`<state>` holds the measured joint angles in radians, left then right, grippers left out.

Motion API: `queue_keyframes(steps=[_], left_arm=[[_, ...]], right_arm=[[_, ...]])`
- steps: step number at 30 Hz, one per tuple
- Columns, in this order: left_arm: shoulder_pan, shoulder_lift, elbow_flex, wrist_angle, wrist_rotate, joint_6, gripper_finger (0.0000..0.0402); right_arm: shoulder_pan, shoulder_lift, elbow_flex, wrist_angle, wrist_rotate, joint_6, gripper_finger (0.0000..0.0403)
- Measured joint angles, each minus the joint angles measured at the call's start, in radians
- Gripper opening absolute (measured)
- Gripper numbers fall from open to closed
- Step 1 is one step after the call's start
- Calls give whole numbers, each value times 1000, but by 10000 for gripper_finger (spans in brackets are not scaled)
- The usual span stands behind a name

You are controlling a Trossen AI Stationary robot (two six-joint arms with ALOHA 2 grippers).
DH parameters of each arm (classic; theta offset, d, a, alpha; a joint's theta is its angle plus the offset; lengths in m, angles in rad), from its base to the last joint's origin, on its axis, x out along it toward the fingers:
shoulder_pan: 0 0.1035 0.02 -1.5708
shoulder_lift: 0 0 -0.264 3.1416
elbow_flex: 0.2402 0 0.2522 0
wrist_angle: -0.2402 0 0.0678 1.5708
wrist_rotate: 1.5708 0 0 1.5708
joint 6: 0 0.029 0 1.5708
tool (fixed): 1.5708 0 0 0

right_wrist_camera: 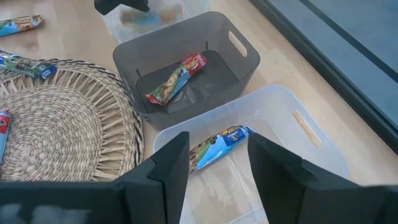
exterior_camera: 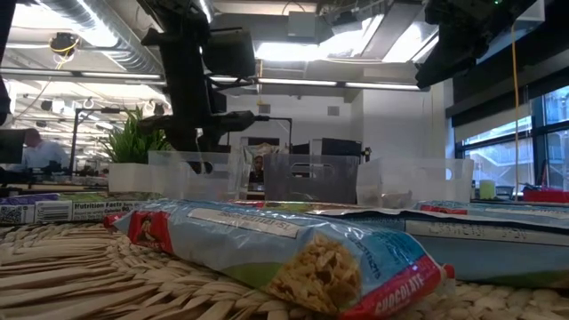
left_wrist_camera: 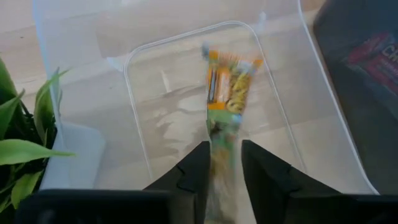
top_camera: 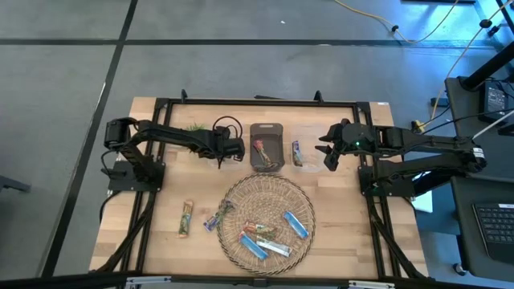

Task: Pick and place Granola Bars by type
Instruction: Put the orange granola bar into the left transparent bin

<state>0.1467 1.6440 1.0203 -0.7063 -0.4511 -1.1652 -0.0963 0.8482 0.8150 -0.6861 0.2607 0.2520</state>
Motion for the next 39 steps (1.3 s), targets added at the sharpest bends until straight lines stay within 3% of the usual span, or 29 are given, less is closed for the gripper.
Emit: queue_keyframes(steps=[7, 12, 16, 19, 25, 32, 39], left_arm=[[0, -23, 5, -5, -3, 61, 127], [-24, -110, 48, -5, 0, 205, 140], [-65, -198, 66, -8, 64, 345, 143], [-100, -259, 66, -26, 162, 362, 142], [-231, -331, 66, -173, 233, 149, 144], [-454, -327, 65, -437, 236, -344, 145], [-679, -318, -9, -457, 238, -724, 146]], right_arm=[[0, 0, 0, 0, 0, 0, 166], [0, 1, 0, -3, 0, 0, 166], [0, 1, 0, -8, 0, 0, 166], [0, 1, 0, -8, 0, 1, 166], [0, 0, 0, -8, 0, 5, 166], [0, 0, 0, -8, -29, 7, 166], [0, 0, 0, -4, -29, 32, 166]])
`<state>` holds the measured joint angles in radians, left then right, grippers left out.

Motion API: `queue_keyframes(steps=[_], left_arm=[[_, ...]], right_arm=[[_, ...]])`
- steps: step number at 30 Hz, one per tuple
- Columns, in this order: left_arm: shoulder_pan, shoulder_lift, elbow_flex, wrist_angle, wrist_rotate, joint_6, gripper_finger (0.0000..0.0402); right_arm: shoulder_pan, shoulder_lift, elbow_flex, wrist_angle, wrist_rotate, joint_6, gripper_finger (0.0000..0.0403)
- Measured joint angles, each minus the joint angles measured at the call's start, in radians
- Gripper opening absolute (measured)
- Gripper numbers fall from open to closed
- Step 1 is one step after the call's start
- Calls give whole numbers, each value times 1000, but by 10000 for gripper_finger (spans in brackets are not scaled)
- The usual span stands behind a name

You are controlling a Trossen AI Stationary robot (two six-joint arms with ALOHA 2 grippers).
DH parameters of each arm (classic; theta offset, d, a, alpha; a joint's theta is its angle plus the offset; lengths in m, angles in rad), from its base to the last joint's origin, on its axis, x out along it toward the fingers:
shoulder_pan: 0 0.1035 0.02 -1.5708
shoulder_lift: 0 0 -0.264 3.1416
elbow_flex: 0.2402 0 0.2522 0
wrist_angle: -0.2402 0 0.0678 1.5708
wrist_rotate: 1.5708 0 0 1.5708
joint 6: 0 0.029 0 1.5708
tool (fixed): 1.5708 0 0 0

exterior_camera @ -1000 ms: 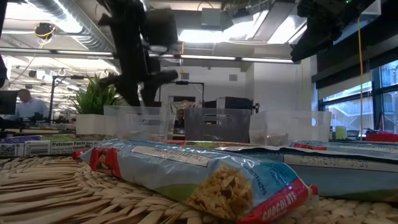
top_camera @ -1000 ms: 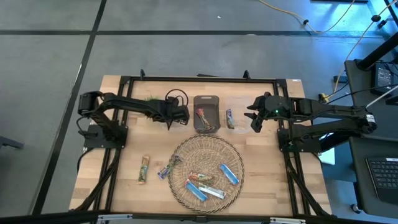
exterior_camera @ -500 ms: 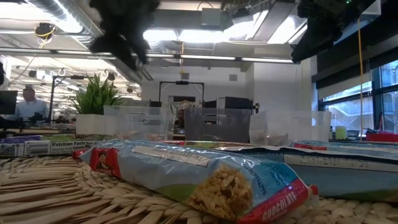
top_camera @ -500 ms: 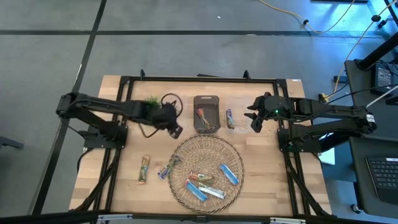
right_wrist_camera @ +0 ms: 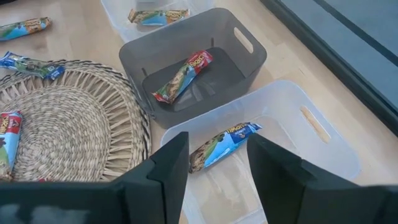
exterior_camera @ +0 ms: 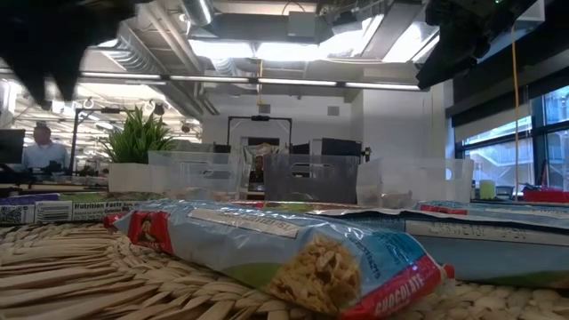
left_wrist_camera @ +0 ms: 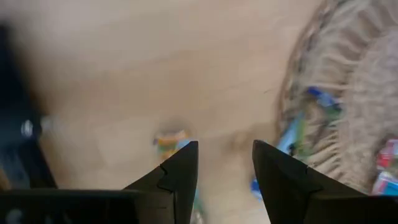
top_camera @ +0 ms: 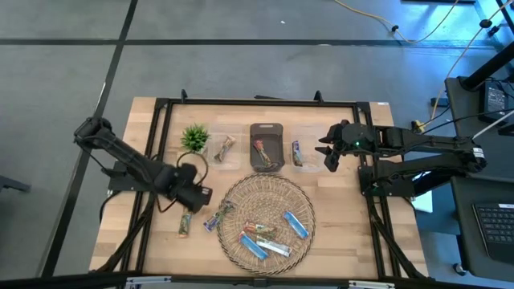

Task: Pick and place Granola Bars by type
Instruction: Put the orange granola bar into the left transparent bin

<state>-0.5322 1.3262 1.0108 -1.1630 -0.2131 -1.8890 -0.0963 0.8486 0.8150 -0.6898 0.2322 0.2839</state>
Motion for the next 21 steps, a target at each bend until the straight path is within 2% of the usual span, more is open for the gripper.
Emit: queue_keyframes(steps=[5, 8, 17, 21], left_arm=[[-126, 2, -89, 10, 78, -252, 146], [-187, 3, -144, 58, 96, -341, 151], [-219, 5, -303, 276, 100, -358, 230], [-219, 7, -339, 333, 100, -372, 247]], right_arm=[[0, 0, 0, 2, 0, 0, 166], [0, 0, 0, 5, 0, 0, 166], [0, 0, 0, 5, 1, 0, 166], [0, 0, 0, 5, 1, 1, 166]])
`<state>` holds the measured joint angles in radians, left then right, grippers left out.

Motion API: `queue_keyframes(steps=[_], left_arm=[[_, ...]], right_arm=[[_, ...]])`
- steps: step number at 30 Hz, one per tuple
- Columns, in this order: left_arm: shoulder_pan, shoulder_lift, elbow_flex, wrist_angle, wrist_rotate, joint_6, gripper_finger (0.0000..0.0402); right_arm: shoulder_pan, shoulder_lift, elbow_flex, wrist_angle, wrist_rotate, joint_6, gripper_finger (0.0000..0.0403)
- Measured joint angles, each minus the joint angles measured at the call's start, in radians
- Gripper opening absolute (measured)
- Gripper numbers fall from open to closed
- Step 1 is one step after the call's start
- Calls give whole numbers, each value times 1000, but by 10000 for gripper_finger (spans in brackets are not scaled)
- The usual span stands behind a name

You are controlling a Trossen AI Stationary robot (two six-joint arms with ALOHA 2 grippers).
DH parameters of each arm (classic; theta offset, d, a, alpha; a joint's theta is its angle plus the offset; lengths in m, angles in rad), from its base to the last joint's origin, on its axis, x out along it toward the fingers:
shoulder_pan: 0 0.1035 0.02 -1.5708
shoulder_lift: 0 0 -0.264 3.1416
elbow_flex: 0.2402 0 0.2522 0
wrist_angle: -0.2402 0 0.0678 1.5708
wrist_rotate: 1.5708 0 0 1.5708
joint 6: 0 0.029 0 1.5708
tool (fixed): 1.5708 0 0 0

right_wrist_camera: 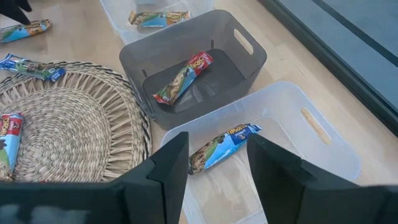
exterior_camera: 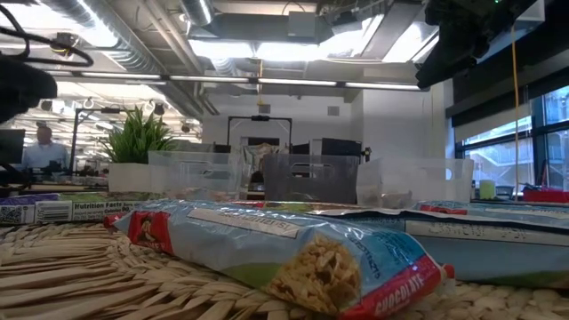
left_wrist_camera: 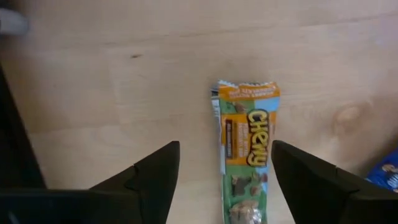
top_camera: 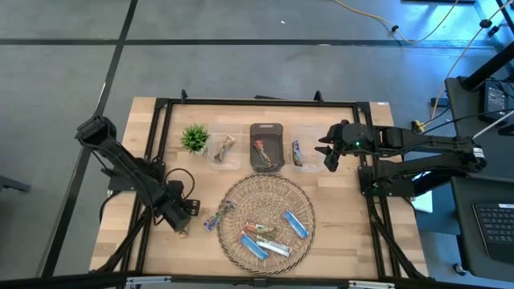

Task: Pick and place Granola Bars by type
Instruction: Put the orange granola bar into the left transparent bin

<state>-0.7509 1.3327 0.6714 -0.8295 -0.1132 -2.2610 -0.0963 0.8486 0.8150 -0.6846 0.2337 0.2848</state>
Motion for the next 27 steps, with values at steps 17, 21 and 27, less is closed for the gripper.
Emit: queue_keyframes(steps=[17, 21, 27], left_arm=[[0, 10, -9, 56, -28, 52, 244], [0, 47, -9, 71, -4, 51, 244], [0, 134, -4, 126, 25, 50, 244]], right_arm=[[0, 0, 0, 1, 0, 2, 166], [0, 0, 0, 2, 1, 0, 166], [0, 0, 0, 6, 1, -2, 166]])
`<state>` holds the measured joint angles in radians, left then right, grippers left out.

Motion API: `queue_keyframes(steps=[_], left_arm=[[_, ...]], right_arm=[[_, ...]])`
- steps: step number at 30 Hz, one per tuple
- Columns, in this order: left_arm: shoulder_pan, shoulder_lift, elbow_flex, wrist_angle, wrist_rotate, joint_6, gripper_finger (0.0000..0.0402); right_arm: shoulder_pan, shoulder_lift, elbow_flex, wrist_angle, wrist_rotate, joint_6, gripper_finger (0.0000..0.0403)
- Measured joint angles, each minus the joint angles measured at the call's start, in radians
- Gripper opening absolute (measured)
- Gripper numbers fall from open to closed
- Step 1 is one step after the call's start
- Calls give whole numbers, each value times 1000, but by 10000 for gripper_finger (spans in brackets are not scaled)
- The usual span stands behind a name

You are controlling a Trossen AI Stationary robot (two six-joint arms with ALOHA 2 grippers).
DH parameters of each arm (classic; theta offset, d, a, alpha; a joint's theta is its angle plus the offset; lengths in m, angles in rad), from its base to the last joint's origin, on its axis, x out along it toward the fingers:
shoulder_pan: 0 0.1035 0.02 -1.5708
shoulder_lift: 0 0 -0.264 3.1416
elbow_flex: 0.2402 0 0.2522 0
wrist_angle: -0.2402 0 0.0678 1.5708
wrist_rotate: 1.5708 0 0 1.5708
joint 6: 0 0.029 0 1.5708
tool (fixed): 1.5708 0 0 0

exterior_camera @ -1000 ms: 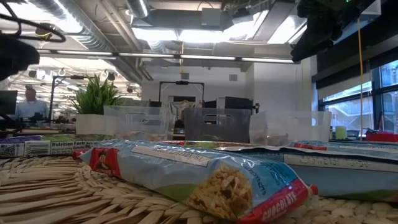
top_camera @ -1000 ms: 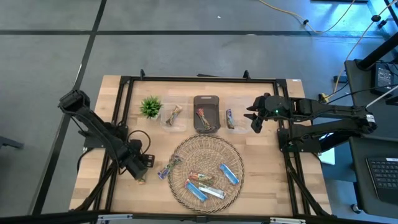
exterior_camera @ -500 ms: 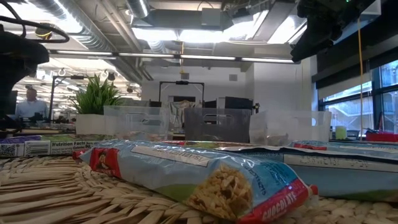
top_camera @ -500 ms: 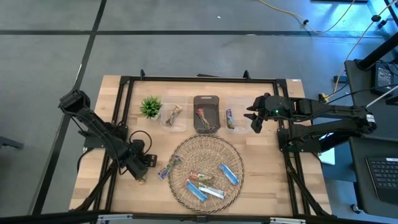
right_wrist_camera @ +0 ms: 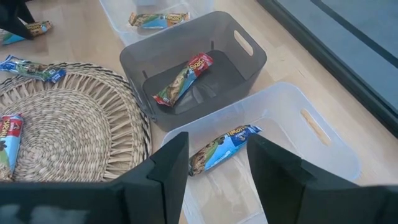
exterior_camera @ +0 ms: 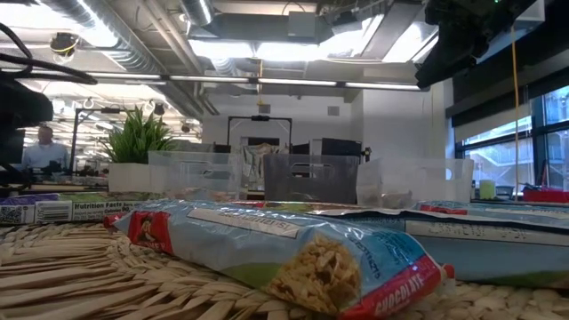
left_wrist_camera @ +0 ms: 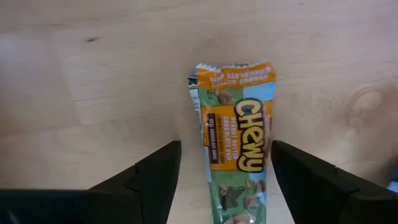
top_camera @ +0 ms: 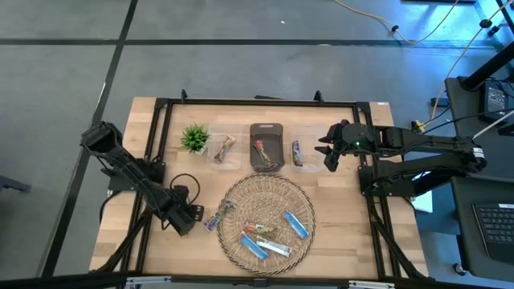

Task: Pick and place Granola Bars by type
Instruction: Put the orange granola bar into the left transparent bin

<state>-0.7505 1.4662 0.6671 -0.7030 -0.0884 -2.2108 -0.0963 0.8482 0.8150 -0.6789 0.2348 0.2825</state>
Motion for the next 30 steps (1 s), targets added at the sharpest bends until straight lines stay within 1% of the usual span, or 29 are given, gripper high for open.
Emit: queue_keyframes(steps=[3, 6, 11, 20, 25, 30], left_arm=[[1, 26, 5, -4, 21, 3, 243], [1, 27, 10, -5, 21, 2, 235], [1, 31, 27, -32, 21, -1, 200], [0, 31, 29, -31, 12, -5, 130], [0, 31, 29, -30, 1, -31, 107], [0, 25, 33, -30, -4, -49, 99]], right_arm=[[0, 0, 0, 4, 0, -1, 166], [0, 0, 0, 10, 0, -2, 166], [0, 0, 0, 10, 0, 0, 166], [0, 0, 0, 10, 0, 0, 166], [0, 0, 0, 9, 0, -1, 166], [0, 0, 0, 9, 0, -2, 166]])
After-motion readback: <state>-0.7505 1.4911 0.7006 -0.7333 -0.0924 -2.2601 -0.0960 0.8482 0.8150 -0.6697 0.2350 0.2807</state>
